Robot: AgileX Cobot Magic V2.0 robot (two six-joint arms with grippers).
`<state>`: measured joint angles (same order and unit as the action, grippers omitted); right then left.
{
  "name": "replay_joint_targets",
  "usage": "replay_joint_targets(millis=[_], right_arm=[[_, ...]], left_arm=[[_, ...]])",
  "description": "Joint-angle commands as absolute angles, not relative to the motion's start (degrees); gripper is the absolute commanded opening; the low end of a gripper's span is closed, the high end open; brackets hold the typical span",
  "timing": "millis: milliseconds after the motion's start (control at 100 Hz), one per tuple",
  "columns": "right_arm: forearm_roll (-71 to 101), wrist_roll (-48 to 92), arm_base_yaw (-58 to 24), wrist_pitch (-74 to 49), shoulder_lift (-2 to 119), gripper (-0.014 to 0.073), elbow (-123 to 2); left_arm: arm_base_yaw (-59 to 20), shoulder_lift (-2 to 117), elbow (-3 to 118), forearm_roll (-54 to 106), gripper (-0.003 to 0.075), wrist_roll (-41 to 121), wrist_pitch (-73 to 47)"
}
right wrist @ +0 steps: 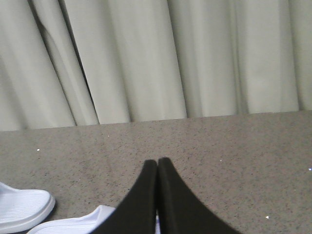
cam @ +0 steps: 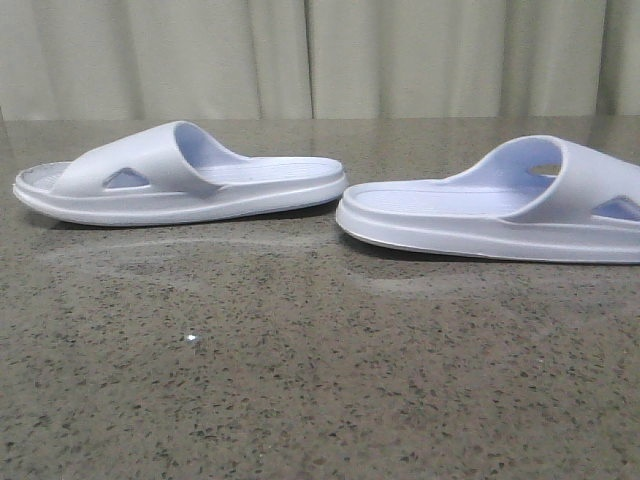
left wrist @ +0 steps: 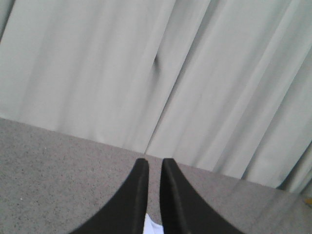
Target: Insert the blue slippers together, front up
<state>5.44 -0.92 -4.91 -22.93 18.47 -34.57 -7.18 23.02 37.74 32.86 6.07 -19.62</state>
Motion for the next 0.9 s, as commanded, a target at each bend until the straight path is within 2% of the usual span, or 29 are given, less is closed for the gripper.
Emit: replay_joint_targets(millis=[0,90,180,250,360,430,520,890], right_arm=[[8.5,-0.7,-4.6,-20.9,22.1,-0.0104,-38.5],[12.4,-0.7,-4.6,-21.0,23.3,-0.0059,-38.6],[17.0,-0.7,-4.6,-21.4,24.1,0.0066,-38.6],[19.1,-0.7,-4.6,-21.4,24.4,0.0195,-38.6],[21.0,-0.7,-4.6,-20.9,24.8,0.0417,-38.6],[21.2,-0.7,-4.6,-21.0,25.0,0.0503,-38.6],[21.2,-0.7,-4.6,-21.0,25.1,0.0518,-38.5],[21.6,-0.7,-4.6,-20.2,25.1,0.0518,-38.5]], left_arm=[[-7.6,27.1,41.2,33.5,0.0016,6.0,-19.6],[-7.6,29.0,41.2,34.1,0.002,6.0,-20.1],[-7.6,30.0,41.2,34.7,0.0069,6.0,-21.2],[-7.6,30.6,41.2,34.7,0.0155,6.0,-21.4],[-7.6,30.8,41.1,34.7,0.0343,6.0,-21.4],[-7.6,30.8,41.1,34.9,0.0459,6.0,-21.4],[-7.6,30.8,41.1,35.8,0.054,6.0,-21.9],[-7.6,36.6,37.0,37.8,0.054,-1.9,-19.3]])
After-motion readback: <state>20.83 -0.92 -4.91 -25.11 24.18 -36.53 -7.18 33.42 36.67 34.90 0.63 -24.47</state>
